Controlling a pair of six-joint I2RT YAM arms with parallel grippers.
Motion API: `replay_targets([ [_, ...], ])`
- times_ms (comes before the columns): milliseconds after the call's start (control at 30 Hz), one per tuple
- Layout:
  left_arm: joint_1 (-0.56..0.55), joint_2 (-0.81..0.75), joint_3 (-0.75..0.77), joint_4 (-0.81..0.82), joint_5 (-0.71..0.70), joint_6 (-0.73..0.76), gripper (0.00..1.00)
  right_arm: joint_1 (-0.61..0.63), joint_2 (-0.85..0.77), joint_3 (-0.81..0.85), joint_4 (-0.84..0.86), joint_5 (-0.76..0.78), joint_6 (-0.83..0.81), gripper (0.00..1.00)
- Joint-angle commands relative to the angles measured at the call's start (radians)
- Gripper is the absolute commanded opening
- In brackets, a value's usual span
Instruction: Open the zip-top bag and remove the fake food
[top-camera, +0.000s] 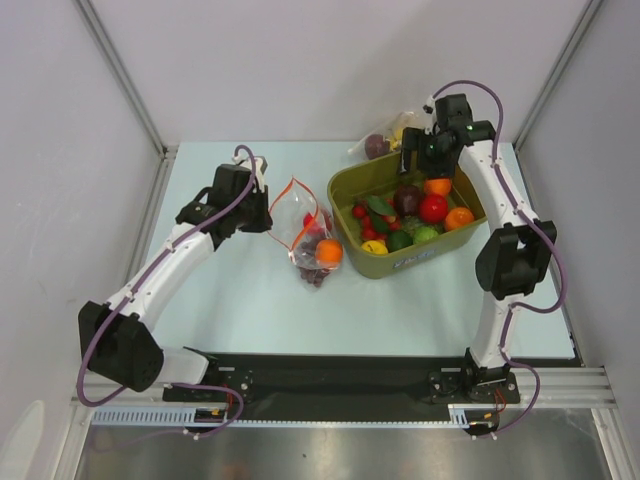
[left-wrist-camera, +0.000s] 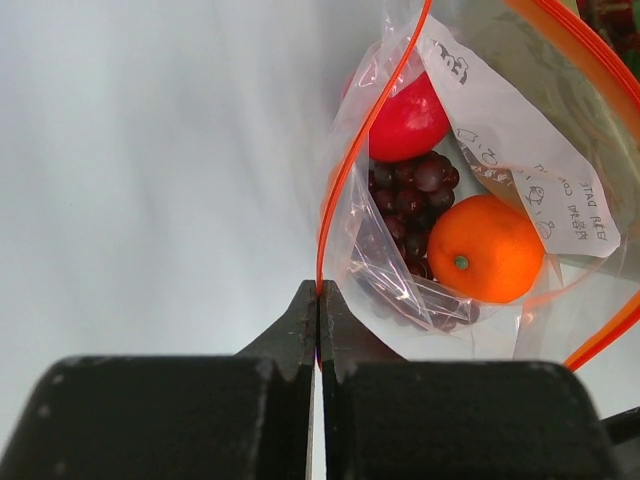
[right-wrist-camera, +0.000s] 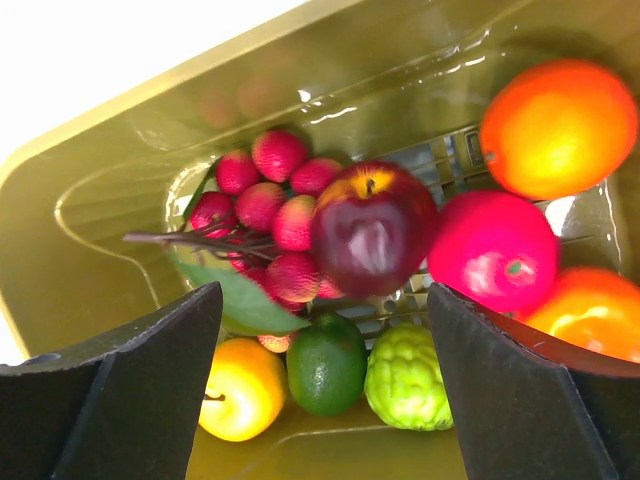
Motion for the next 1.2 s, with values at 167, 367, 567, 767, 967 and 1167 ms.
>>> replay_targets([
  [167,0.008,-0.028,0.029,0.018,-0.001,0.023,0.00,-0.002,-0.009,0.048,-0.003,0.021,-0.020,0.90],
  [367,0.008,-0.022,0.043,0.010,0.001,0.029,0.00,-0.002,-0.017,0.077,-0.021,0.023,-0.027,0.89],
  [567,0.008,-0.029,0.069,-0.004,-0.004,0.040,0.00,0.004,-0.034,0.121,-0.026,-0.017,-0.008,0.89],
  [767,0.008,-0.043,0.086,-0.019,-0.001,0.037,0.00,0.086,-0.008,0.248,-0.073,-0.029,-0.008,0.89],
  [967,0.008,-0.065,0.094,-0.024,-0.002,0.032,0.00,0.249,0.027,0.382,-0.061,-0.114,0.044,0.88],
  [1167,0.008,-0.082,0.077,-0.024,-0.001,0.020,0.00,0.412,0.044,0.394,0.028,-0.272,0.125,0.88],
])
